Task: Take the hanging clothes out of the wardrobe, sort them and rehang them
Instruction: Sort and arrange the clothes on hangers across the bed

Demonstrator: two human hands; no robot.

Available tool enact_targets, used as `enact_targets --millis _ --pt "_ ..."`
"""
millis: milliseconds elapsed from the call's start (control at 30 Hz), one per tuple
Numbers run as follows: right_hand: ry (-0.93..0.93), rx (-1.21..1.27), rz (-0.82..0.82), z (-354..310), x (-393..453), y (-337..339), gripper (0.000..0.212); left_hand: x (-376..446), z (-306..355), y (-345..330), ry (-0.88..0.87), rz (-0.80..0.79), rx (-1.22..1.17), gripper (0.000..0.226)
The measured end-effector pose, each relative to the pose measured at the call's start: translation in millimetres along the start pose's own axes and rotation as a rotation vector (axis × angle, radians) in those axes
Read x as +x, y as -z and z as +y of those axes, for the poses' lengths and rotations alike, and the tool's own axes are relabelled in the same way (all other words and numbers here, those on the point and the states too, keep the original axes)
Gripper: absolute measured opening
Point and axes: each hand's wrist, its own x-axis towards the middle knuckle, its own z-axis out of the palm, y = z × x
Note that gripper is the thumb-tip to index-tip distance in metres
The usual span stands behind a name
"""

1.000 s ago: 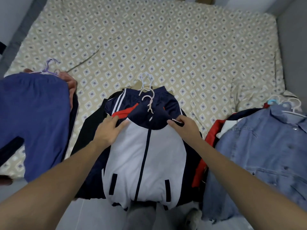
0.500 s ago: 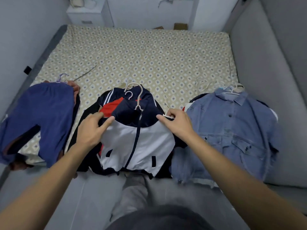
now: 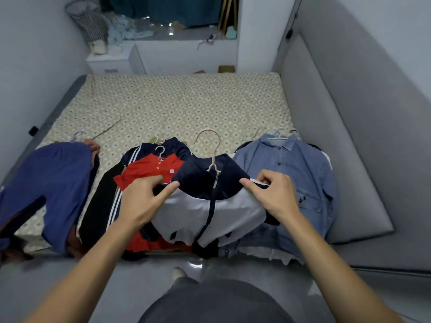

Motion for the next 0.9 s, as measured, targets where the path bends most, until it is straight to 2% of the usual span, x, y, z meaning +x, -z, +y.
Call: enact_targets --millis 267,433,567,900 --pt "-0.140 -0.070 0.152 64.9 -16.0 85.0 0.060 32.6 79.0 -58.2 -0.188 -0.161 -0.068 0.072" --pt "-0.264 -0.145 0.237 90.8 -2.4 138.4 0.054 76.6 130.7 -97.9 -0.308 -0.271 -0.132 0.076" --pt "-0.318 -0.178 0.271 112.9 27.3 156.7 0.052 115.7 157.5 -125.5 -0.348 -0.331 -0.190 0.069" --pt "-0.397 -0.130 0.140 196.7 172.0 140.5 0.051 231.8 177.5 -220.3 -0.272 -0.461 -0.219 0.056"
